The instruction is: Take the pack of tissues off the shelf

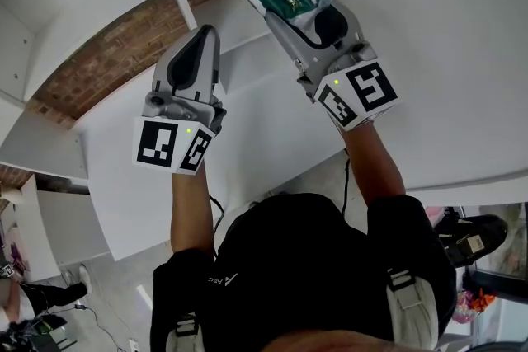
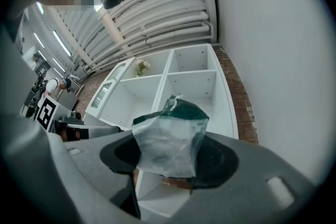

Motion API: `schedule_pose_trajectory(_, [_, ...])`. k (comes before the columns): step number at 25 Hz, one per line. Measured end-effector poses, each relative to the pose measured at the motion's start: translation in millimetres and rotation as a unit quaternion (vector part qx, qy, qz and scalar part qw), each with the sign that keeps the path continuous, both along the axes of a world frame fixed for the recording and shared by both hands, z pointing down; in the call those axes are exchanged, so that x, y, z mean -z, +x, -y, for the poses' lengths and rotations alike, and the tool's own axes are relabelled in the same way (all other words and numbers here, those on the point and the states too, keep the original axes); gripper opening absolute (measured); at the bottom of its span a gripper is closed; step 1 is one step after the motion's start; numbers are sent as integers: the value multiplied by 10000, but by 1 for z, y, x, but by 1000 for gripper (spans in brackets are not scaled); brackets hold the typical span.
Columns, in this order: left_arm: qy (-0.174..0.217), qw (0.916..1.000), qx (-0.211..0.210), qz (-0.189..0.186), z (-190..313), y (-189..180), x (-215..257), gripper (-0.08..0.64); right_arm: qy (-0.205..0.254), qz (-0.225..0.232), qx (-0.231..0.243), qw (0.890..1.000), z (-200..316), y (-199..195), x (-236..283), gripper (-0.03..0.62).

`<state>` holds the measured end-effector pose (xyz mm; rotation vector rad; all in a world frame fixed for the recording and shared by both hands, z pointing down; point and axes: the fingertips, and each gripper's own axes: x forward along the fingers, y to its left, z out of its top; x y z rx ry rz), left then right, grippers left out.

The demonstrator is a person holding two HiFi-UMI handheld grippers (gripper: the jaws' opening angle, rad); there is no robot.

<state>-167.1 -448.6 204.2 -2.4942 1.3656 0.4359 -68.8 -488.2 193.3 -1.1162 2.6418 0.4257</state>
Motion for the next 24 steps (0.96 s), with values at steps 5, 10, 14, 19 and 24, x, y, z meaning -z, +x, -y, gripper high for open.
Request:
schedule_pose_trajectory(5, [8,10000,39,0,-4,1,0,-2,29,62,74,9999,-7,2,-2,272])
schedule_pose_trajectory(10, [52,10000,25,17,-6,5,4,-2,34,145,68,9999,-11,9,-1,272])
schedule_pose_trajectory(14, [12,10000,-14,33,-4,12,1,-2,-2,146,54,9999,-11,15,-5,272])
schedule_pose_trajectory(19, [4,10000,-49,67,-2,17,0,-2,-72,180,29,9998,-7,21,-8,271])
schedule_pose_trajectory(24, [-11,9999,-57,109,-1,19,-1,-2,-88,188,30,9998,-6,23,-11,272])
